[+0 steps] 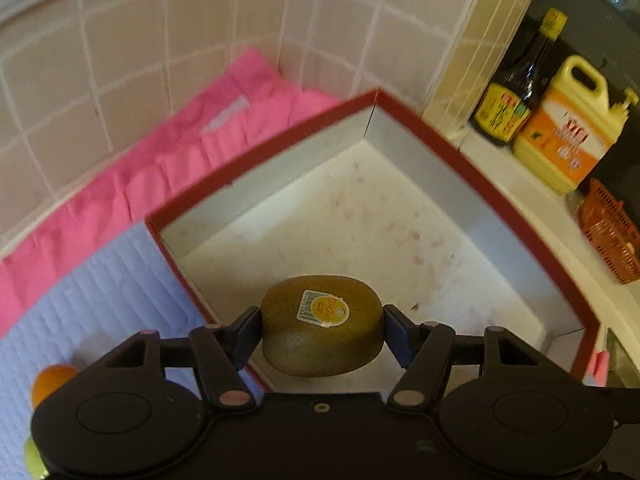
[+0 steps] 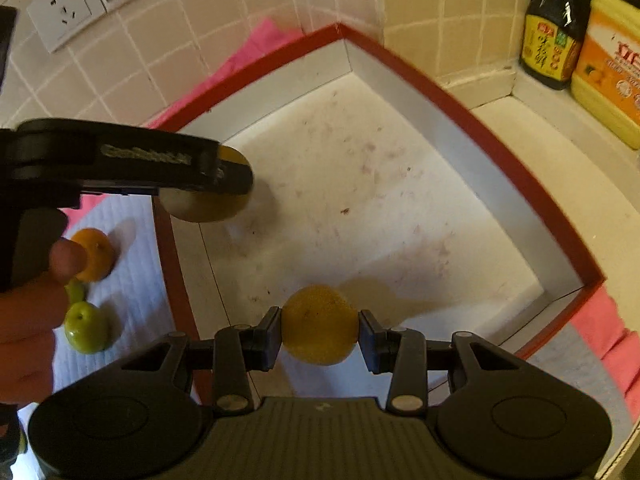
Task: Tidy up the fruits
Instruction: 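Carry kiwi in left tool into the red box while right tool drops the pear there, then move both open tools back over the fruits on the mat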
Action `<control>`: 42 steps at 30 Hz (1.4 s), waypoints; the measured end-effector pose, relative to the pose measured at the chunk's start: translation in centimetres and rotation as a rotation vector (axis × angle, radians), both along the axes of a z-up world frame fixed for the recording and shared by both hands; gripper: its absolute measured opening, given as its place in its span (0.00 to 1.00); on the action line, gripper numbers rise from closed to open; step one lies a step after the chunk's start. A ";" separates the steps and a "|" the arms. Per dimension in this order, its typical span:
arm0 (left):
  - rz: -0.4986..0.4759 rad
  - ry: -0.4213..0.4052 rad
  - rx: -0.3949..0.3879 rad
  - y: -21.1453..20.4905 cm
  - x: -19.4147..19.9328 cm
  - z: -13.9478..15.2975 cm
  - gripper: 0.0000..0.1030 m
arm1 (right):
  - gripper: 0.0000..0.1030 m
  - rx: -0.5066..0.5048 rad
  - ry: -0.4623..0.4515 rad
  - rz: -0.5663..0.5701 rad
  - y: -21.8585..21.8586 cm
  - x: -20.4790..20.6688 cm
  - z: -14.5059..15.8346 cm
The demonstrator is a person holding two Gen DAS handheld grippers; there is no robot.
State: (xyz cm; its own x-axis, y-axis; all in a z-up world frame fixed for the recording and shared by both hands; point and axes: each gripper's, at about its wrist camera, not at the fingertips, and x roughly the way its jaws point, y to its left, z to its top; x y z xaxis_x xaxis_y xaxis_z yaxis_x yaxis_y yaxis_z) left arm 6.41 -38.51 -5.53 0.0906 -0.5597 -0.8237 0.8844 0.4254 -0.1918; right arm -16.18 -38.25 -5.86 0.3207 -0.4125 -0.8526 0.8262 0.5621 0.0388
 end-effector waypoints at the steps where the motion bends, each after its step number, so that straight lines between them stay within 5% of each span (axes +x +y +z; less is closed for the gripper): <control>1: 0.001 -0.004 0.003 0.0 -0.1 -0.1 0.76 | 0.41 0.002 0.004 0.007 0.2 0.1 -0.2; 6: -0.007 -0.023 0.012 -0.4 -0.5 -0.1 0.76 | 0.44 0.020 0.017 0.031 0.8 0.6 -1.1; 9: -0.019 -0.035 0.001 -0.3 -0.5 0.5 0.76 | 0.55 0.018 0.005 0.047 1.5 0.8 -1.1; 19: -0.007 -0.058 0.013 1.0 -1.2 0.6 0.75 | 0.55 -0.021 0.105 0.160 4.0 1.4 -2.0; 23: -0.014 -0.072 -0.045 3.1 -2.6 2.0 0.75 | 0.53 -0.023 0.092 0.183 4.2 0.3 -1.3; 33: 0.109 -0.106 -0.179 14.6 -2.6 8.3 0.76 | 0.54 -0.157 -0.049 0.236 8.3 1.9 6.1; 42: 0.420 -0.212 -0.179 31.8 1.3 12.5 0.76 | 0.55 -0.192 -0.111 0.450 15.0 9.8 9.1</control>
